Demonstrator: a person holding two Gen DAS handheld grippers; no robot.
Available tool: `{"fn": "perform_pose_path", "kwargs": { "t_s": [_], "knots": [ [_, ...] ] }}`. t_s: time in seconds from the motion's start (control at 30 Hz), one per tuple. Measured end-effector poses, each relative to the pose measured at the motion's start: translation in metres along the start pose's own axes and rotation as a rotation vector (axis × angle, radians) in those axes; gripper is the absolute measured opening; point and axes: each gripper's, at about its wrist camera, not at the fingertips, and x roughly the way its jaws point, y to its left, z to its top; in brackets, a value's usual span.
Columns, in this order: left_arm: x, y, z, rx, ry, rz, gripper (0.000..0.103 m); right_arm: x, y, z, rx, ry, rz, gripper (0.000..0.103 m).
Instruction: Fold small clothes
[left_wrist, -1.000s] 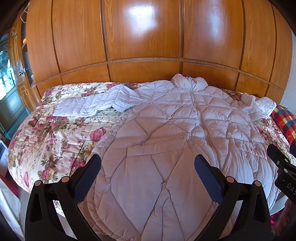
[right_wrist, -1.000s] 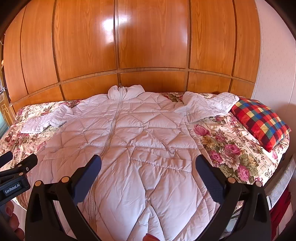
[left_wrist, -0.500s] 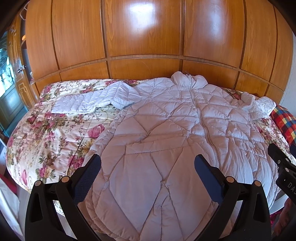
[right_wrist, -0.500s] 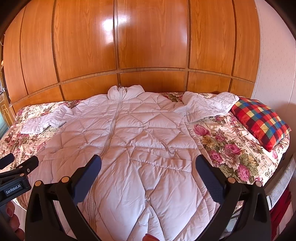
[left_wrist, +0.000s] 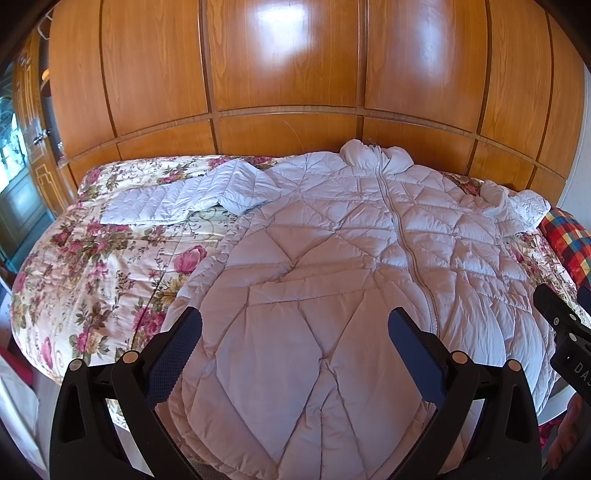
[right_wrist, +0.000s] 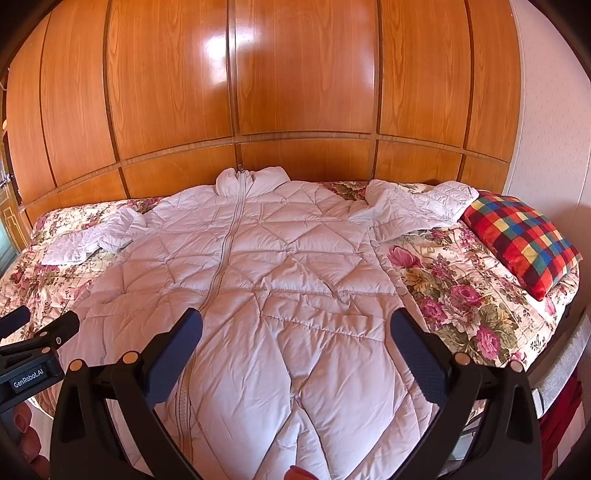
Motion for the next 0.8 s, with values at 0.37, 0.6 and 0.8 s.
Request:
{"fn": "perform_pose_path", "kwargs": {
  "t_s": [0.37, 0.6, 0.8],
  "knots": [
    [0.0024, -0.0017, 0.0009, 0.002, 0.01, -0.002, 0.1, 0.0021, 0.0003, -0.0023, 0.004, 0.015, 0.006, 0.101],
    [0.0034, -0.0019, 0.0002, 0.002, 0.014, -0.002, 0.1, 0.0018, -0.0004, -0.0021, 0.004, 0.009, 0.004, 0.101],
    [0.0039, -0.0014, 0.0001, 0.002, 0.015, -0.003, 0.1, 0.0025, -0.0011, -0.0021, 0.003, 0.016, 0.005, 0.101]
  ]
}}
